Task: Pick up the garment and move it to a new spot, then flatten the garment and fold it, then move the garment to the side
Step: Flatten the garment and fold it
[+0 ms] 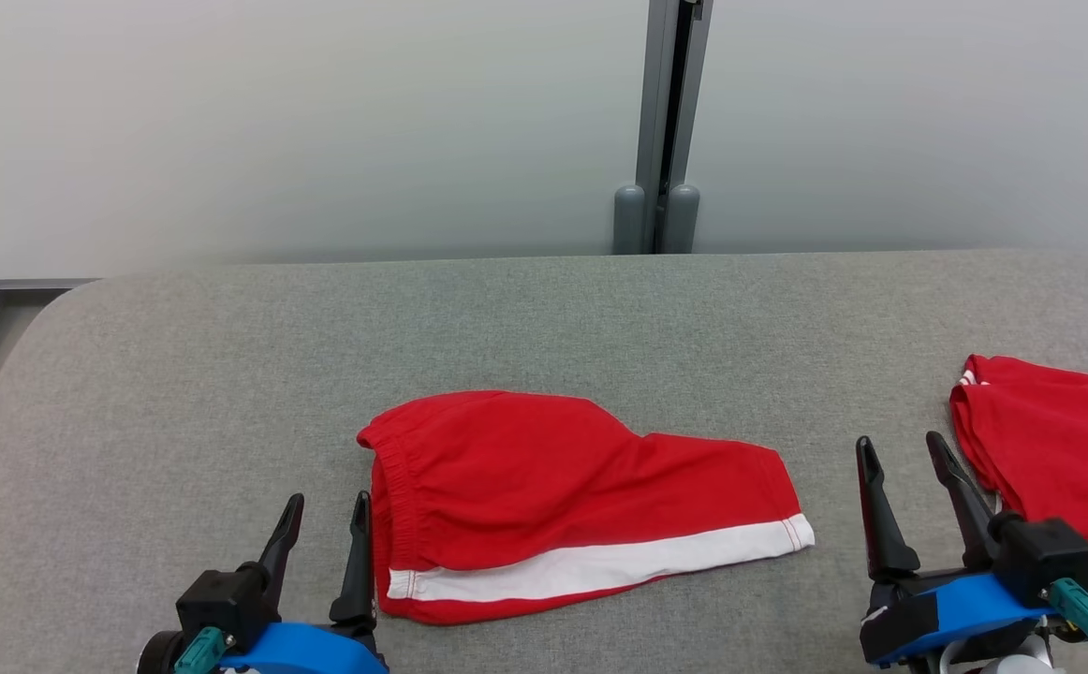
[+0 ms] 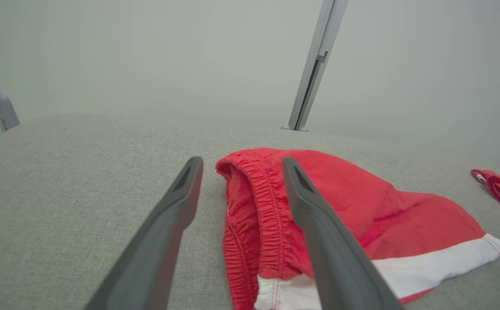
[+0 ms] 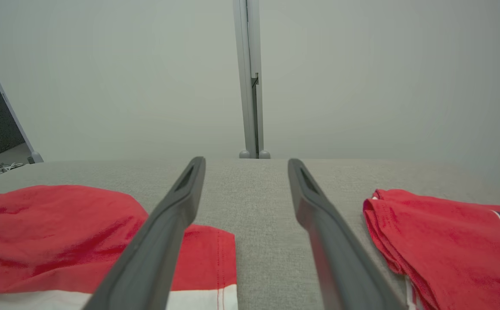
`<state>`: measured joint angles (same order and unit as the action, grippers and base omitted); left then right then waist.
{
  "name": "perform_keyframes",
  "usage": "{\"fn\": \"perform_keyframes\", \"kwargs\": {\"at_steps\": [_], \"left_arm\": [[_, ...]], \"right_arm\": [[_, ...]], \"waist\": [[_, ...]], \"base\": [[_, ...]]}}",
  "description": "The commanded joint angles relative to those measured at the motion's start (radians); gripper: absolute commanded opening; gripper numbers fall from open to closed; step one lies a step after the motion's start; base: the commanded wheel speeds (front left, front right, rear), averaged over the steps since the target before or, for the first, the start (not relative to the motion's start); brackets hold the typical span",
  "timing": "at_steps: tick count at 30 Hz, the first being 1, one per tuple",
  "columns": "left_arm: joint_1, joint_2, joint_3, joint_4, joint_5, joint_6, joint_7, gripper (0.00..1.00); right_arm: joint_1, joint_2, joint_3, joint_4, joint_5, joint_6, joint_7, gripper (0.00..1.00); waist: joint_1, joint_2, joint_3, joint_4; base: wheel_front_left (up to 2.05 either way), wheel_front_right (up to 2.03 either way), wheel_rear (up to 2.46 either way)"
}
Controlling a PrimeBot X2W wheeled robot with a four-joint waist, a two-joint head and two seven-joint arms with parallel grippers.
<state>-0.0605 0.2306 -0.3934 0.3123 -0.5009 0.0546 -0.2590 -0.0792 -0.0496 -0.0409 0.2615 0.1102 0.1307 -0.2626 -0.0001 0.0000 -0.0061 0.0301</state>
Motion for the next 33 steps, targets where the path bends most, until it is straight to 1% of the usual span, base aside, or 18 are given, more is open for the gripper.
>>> {"fn": "perform_keyframes", "kwargs": {"at_steps": [1, 3, 9, 18, 26, 30, 33], "left_arm": [[0.012, -0.006, 0.010, -0.006, -0.001, 0.007, -0.006, 1.00], [0.021, -0.010, 0.020, -0.011, 0.007, 0.017, -0.007, 1.00], [0.049, -0.026, 0.063, -0.032, 0.029, 0.025, -0.007, 1.00], [0.068, -0.044, 0.099, -0.033, 0.053, 0.001, -0.007, 1.00], [0.069, -0.054, 0.109, -0.024, 0.066, -0.011, -0.007, 1.00], [0.064, -0.049, 0.092, -0.008, 0.076, -0.022, -0.002, 1.00], [0.049, -0.031, 0.051, 0.020, 0.094, -0.049, 0.046, 1.00]], "right_arm": [[0.006, -0.002, 0.004, 0.000, 0.008, 0.000, -0.003, 1.00], [0.008, -0.002, 0.009, 0.004, 0.009, 0.000, -0.003, 1.00], [0.016, -0.002, 0.030, 0.022, 0.018, 0.000, -0.003, 1.00], [0.018, -0.002, 0.042, 0.047, 0.025, 0.000, -0.003, 1.00], [0.009, -0.002, 0.041, 0.052, 0.023, 0.000, -0.003, 1.00], [0.008, -0.002, 0.038, 0.049, 0.022, 0.000, -0.003, 1.00], [0.006, -0.002, 0.036, 0.045, 0.021, 0.000, -0.003, 1.00]], "waist": [[0.0001, 0.0000, -0.001, 0.002], [0.0001, 0.0000, -0.003, 0.006], [0.0001, 0.0000, -0.005, 0.019], [0.0001, 0.0000, -0.006, 0.025], [0.0001, 0.0000, -0.001, 0.021], [0.0001, 0.0000, 0.003, 0.020], [0.0001, 0.0000, 0.011, 0.018]], "base": [[0.00, 0.00, 0.00], [0.00, 0.00, 0.00], [0.00, 0.00, 0.00], [0.00, 0.00, 0.00], [0.00, 0.00, 0.00], [0.00, 0.00, 0.00], [0.00, 0.00, 0.00]]}}
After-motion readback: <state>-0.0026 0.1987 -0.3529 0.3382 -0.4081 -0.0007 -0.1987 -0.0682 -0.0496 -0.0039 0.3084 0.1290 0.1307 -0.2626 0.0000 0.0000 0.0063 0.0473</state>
